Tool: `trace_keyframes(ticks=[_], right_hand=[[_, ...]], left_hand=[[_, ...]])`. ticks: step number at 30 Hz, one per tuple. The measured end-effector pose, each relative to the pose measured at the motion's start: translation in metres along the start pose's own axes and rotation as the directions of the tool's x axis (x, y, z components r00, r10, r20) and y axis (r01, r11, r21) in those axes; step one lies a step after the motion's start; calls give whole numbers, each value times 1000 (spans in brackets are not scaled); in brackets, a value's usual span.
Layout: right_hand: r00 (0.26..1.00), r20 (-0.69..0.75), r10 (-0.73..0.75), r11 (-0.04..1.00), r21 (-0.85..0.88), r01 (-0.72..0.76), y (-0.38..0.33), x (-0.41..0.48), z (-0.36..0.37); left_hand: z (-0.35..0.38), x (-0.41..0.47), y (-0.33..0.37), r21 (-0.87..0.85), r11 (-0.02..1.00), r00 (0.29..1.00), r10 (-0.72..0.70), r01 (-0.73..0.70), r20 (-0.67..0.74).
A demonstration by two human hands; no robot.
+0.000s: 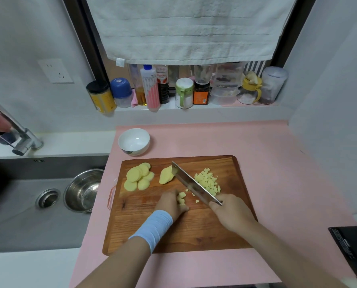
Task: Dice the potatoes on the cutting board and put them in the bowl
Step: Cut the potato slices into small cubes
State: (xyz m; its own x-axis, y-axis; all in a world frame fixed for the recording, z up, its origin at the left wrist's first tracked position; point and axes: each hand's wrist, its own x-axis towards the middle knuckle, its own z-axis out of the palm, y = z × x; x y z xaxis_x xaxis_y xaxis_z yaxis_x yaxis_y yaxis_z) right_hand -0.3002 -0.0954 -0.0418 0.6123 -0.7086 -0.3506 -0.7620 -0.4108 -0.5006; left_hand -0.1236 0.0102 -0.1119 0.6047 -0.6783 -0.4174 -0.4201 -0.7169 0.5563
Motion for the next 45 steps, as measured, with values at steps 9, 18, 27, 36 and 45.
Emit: trace_keyframes(ticks=[9, 18, 27, 36, 45], right_hand=[[990, 143, 3, 998, 60, -12, -7, -20, 22], [991, 118, 63, 998, -9, -62, 3, -22, 31], [991, 4, 130, 990, -46, -130, 13, -3, 13], [993, -44, 108, 991, 89, -104, -4, 4, 16], [995, -25, 93, 994, 64, -91, -12, 13, 21]], left_hand=[[-30, -14, -35, -263, 963, 931, -149, 60, -333], [-36, -9, -38, -241, 969, 955, -121, 55, -269], [-45, 25, -24, -36, 999, 966, 25, -35, -259], [-51, 70, -20, 186, 980, 984, 102, -74, -149], [-57, 66, -40, 33, 989, 983, 144, -141, -116]])
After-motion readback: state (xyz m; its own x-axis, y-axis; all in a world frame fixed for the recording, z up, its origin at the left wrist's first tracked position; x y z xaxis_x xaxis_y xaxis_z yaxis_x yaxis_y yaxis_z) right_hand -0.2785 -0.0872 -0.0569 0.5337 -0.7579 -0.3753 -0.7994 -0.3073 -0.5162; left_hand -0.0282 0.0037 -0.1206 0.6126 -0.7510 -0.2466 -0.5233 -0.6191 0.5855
